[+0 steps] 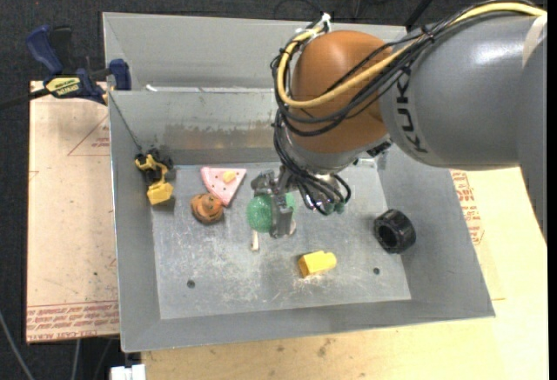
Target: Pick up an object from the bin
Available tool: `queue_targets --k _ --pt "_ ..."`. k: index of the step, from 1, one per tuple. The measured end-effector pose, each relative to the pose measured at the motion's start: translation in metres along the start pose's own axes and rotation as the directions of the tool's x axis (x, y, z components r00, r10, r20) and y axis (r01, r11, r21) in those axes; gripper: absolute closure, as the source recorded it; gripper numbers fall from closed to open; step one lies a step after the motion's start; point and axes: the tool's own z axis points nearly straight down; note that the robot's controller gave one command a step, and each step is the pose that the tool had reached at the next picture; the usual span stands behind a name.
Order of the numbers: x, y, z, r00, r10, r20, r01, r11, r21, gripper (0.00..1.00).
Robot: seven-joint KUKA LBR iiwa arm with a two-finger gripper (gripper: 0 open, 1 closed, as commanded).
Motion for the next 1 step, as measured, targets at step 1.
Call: queue_targets --k 1 --pt "0.0037 -0.0059 -0.0625 1.0 0.006 0.008 -0.006 1.0 0.001 1.0"
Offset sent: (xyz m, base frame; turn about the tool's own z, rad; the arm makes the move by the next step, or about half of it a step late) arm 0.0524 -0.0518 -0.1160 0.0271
